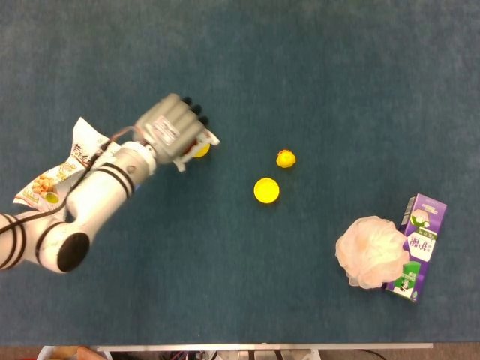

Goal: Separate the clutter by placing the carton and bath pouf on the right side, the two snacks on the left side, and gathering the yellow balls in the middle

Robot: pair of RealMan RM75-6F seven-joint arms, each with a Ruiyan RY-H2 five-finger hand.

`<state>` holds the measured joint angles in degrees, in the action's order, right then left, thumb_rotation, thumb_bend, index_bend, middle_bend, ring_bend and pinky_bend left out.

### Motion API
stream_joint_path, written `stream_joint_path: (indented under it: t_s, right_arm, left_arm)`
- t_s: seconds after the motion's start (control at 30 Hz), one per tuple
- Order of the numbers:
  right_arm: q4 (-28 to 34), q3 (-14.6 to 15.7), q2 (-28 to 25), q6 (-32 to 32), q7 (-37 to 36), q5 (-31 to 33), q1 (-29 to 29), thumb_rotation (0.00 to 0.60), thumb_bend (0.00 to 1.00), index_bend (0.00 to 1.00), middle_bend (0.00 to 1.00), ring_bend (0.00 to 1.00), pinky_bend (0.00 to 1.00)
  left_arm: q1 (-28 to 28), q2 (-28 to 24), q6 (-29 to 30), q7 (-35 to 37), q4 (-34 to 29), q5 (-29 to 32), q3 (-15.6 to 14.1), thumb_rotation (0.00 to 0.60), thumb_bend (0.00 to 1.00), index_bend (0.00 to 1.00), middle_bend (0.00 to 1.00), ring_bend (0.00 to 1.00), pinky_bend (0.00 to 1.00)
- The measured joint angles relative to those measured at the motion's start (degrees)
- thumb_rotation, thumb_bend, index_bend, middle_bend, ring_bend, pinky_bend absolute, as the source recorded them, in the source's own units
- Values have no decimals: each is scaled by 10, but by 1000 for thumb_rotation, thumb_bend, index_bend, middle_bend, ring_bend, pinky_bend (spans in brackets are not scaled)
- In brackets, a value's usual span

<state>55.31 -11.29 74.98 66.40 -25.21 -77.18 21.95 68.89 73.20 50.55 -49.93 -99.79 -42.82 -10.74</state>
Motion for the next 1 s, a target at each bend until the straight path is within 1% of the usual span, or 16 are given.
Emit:
stream_joint_path:
  t_s: [0.2,0.5,0.6,0.8,1.0]
  right_arm:
    - [-6,3,6,-4,-2,0,-1,600,0,108,254,222,306]
    - [-4,6,9,-5,-1,-4,0,600,0,108,255,222,306]
    - [-4,7,9,-7,1,-3,-1,600,0,108,255,221,306]
    - [-7,8,13,-13,3,-1,0,600,0,108,254,222,306]
    - [-14,9,17,-16,0,-1,0,600,0,108,254,222,306]
  left_arm:
    - [-26,-23,13,5,9,9,-14,600,200,249,249,250,543]
    - [-69,-31,17,28,42,5,-28,600,200,249,248,250,543]
    - [-83,-29,16,37,58,0,-29,600,200,248,236,250,538]
    - [-100,-22,2,52,92,-13,-24,600,200,232,175,245,535]
    - [-107,-19,-8,47,100,-16,-18,600,200,199,142,227,535]
